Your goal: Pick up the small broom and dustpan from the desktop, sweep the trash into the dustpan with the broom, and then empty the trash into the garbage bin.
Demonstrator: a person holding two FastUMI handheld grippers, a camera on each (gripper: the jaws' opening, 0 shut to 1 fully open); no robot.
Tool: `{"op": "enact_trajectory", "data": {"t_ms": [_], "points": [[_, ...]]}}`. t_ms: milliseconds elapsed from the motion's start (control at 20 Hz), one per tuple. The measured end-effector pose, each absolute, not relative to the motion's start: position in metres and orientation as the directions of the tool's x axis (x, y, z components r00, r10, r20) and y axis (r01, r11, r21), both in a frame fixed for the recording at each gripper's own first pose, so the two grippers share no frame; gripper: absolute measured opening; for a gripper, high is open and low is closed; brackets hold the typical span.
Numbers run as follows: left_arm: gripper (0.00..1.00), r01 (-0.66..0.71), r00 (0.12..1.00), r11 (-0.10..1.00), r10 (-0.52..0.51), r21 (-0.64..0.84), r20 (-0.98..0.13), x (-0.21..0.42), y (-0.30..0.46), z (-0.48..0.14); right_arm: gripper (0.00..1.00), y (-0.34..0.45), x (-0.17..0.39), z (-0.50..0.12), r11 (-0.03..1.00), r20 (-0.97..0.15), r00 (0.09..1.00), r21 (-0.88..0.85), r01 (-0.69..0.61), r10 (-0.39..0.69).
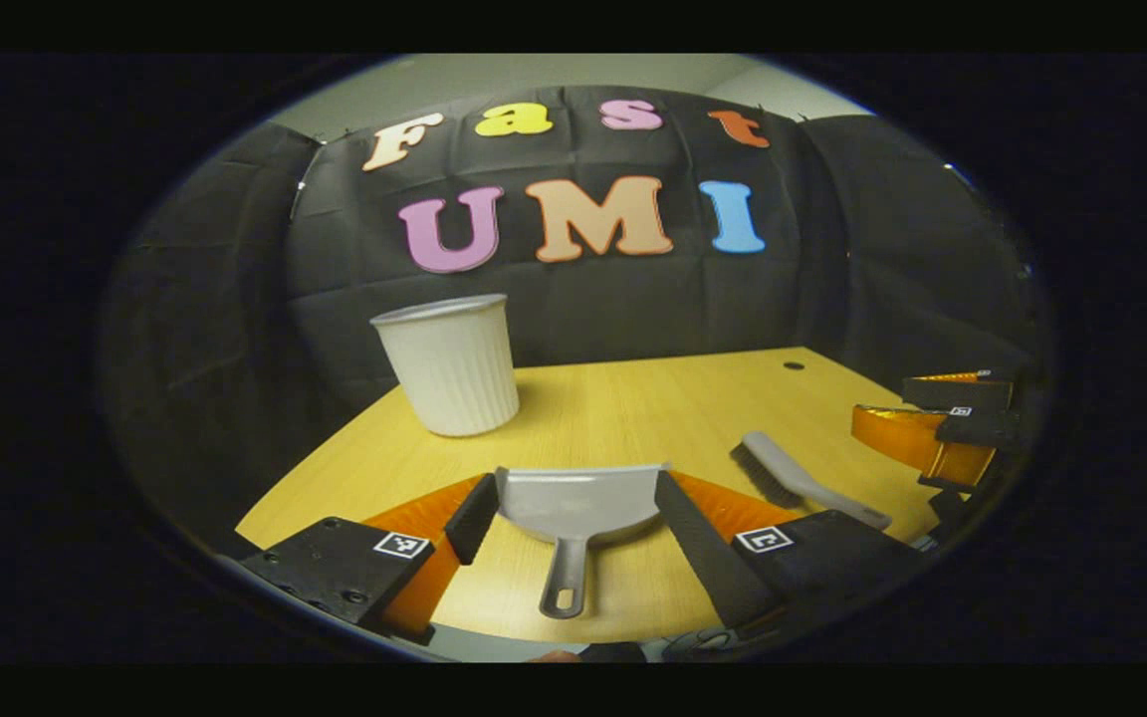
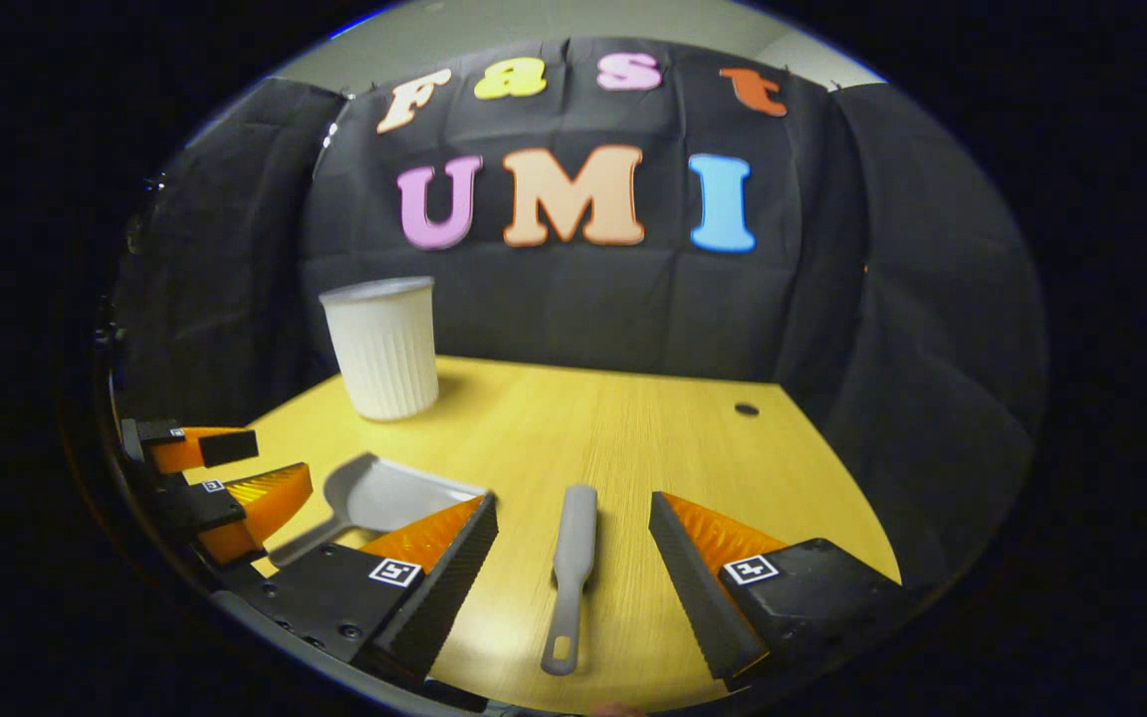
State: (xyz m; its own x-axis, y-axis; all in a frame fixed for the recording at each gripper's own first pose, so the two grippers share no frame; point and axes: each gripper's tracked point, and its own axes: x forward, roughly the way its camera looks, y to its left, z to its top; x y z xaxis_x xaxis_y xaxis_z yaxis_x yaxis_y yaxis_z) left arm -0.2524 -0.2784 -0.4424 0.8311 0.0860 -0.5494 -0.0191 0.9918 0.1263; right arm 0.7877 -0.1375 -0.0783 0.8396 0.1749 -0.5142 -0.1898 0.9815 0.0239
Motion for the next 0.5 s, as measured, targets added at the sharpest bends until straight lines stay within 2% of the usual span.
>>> {"op": "enact_trajectory", "data": {"t_ms": [50,150,350,500], "points": [[0.96,-0.028,0.846,0.989,0.102,0.148,-0.523,-0.25,-0.279,-0.426,0.93,-0.14,0.792,-0.061,0.98,-0.478,0.857,0.04,-0.194,0.19],[0.95,-0.032,0.872,0.985,0.109,0.168,-0.476,-0.257,-0.297,-0.401,0.93,-0.146,0.793,-0.029,0.979,-0.427,0.881,0.067,-0.193,0.203],[0.95,0.001,0.924,0.99,0.052,0.138,-0.378,-0.241,-0.316,-0.348,0.93,-0.163,0.784,0.025,0.982,-0.339,0.922,0.09,-0.165,0.186],[0.94,0.064,0.951,0.996,-0.041,0.066,-0.307,-0.225,-0.336,-0.322,0.93,-0.172,0.784,0.049,0.991,-0.297,0.946,0.057,-0.121,0.133]]}}
